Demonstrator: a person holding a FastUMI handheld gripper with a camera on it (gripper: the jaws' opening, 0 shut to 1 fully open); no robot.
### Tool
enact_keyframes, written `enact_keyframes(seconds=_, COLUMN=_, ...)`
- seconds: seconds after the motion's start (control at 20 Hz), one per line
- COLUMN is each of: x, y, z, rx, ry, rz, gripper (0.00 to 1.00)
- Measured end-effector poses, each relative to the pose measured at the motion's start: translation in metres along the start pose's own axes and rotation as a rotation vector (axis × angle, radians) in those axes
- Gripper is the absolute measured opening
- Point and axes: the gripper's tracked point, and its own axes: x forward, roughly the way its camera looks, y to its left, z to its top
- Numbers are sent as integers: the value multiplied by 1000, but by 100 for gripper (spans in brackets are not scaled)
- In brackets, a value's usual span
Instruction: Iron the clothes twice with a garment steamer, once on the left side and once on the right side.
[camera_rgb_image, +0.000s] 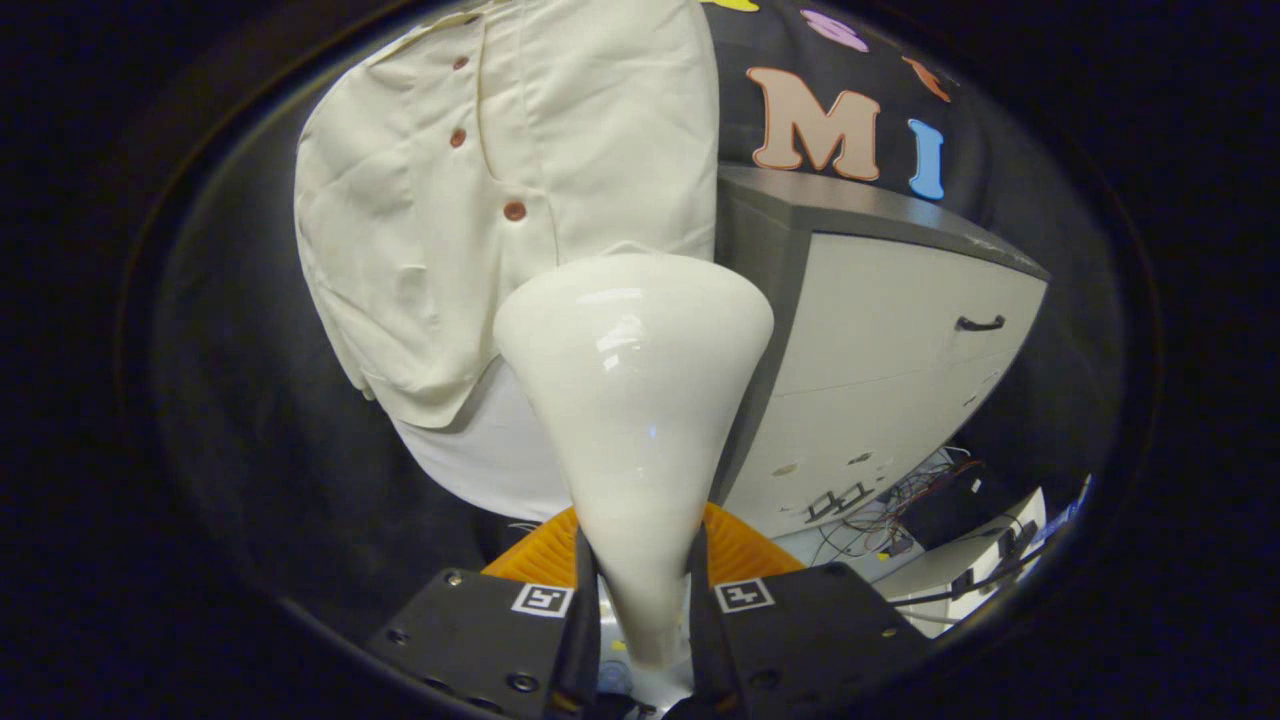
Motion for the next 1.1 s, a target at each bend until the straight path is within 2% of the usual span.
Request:
enact_keyframes(seconds=0.3, x=-52, y=-3, z=12, rx=25, ry=-69, rz=14, gripper=37)
enact_keyframes(seconds=0.7, x=-135, y=-21, z=51, rx=53, ry=-225, rz=67, gripper=37)
enact_keyframes(seconds=1.1, x=-234, y=-87, z=81, rx=62, ry=-412, rz=148, gripper=37)
